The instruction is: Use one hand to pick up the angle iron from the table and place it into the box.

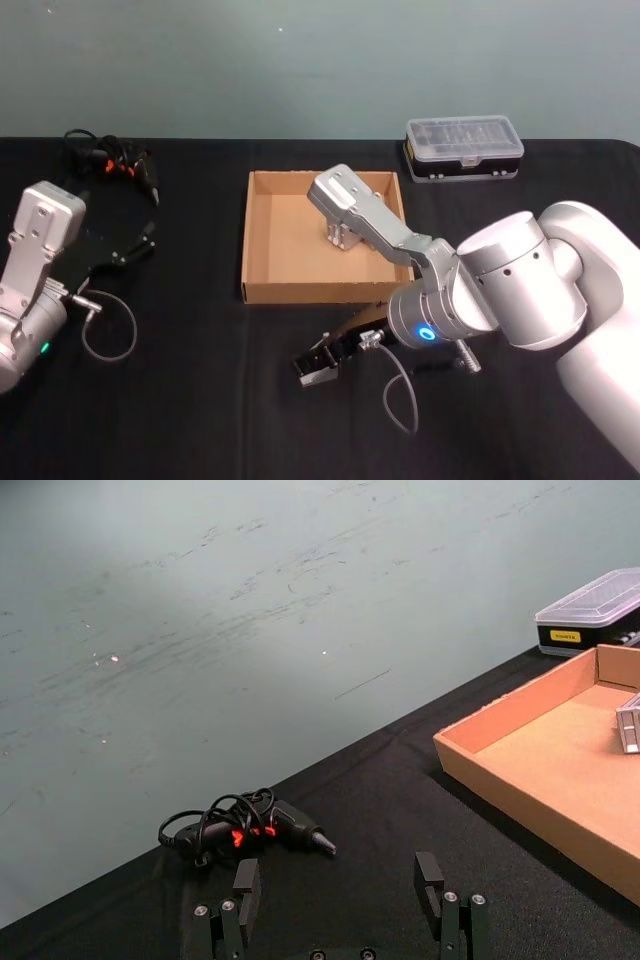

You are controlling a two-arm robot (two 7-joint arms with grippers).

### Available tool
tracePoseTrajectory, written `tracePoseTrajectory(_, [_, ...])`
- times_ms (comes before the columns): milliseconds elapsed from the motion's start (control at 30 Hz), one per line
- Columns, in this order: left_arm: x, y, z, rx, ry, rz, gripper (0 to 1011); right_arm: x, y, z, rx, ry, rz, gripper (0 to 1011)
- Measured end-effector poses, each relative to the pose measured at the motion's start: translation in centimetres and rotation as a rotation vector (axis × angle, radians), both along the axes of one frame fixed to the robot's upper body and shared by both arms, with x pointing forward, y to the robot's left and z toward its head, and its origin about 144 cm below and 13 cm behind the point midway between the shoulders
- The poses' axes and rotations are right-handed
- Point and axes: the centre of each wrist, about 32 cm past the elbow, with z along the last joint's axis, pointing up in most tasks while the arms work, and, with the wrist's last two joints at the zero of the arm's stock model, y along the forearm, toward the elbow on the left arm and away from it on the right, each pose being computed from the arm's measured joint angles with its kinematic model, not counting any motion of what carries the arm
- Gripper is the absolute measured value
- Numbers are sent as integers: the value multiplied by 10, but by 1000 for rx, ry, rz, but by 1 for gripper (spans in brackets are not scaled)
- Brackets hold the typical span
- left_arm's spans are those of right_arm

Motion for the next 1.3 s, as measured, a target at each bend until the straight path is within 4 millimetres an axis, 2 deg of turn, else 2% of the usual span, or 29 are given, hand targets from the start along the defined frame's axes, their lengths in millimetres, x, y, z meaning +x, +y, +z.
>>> tracePoseTrajectory(167, [0,0,0,0,0,0,1011,0,0,0,0,0,0,980])
tracePoseTrajectory(333, [0,0,0,0,0,0,1011,0,0,0,-1,0,1,868])
tracePoseTrajectory(500, [0,0,0,0,0,0,1011,0,0,0,-1,0,1,735])
tracePoseTrajectory(667, [0,0,0,0,0,0,1011,0,0,0,-1,1,2,570])
tracePoseTrajectory(700, [0,0,0,0,0,0,1011,0,0,0,-1,1,2,508])
tracePoseTrajectory(800, [0,0,0,0,0,0,1011,0,0,0,-1,1,2,449])
tracePoseTrajectory(833, [0,0,0,0,0,0,1011,0,0,0,-1,1,2,392])
tracePoseTrajectory(933, [0,0,0,0,0,0,1011,0,0,0,-1,1,2,321])
tracePoseTrajectory(1000, [0,0,0,0,0,0,1011,0,0,0,-1,1,2,224])
tracePoseTrajectory(1067, [0,0,0,0,0,0,1011,0,0,0,-1,1,2,202])
tracePoseTrajectory(1133, [0,0,0,0,0,0,1011,0,0,0,-1,1,2,112])
tracePoseTrajectory(1200, [0,0,0,0,0,0,1011,0,0,0,-1,1,2,70])
tracePoseTrajectory(1300, [0,0,0,0,0,0,1012,0,0,0,-1,1,2,64])
